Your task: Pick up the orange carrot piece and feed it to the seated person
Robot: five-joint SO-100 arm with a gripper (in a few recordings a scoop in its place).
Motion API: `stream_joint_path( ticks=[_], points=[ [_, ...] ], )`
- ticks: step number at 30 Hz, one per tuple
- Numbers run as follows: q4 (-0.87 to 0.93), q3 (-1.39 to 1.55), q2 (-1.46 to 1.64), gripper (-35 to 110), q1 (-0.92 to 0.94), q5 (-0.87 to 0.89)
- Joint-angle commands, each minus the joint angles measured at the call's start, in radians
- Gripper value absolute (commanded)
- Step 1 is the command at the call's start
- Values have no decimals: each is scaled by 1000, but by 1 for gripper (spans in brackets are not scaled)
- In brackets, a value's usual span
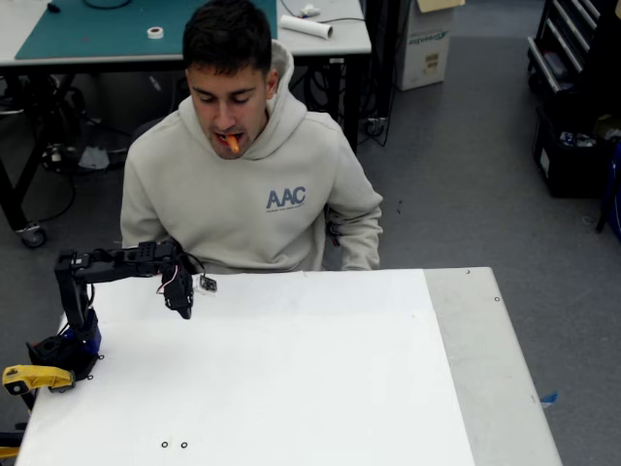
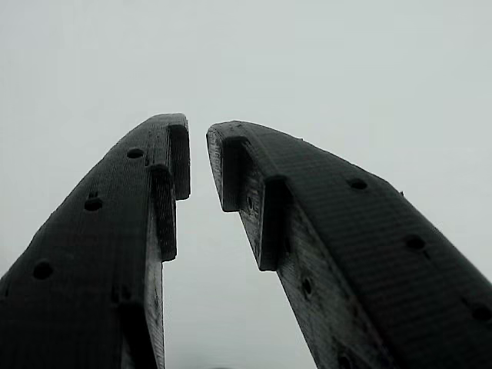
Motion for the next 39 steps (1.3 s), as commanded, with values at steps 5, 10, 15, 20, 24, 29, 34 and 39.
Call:
stream_joint_path(
  ticks=[5,10,15,20,24,29,34,39],
  points=[
    [3,276,360,-2,-51,8],
    [-120,437,574,-2,-95,9],
    [-304,635,759,-2,-106,8],
    [-468,853,891,-2,-106,8],
    [-566,1017,988,-2,-106,8],
    [-638,1190,1152,-2,-106,8],
    [-641,1342,1362,-2,-106,8],
    [-640,1433,1543,-2,-106,8]
  ],
)
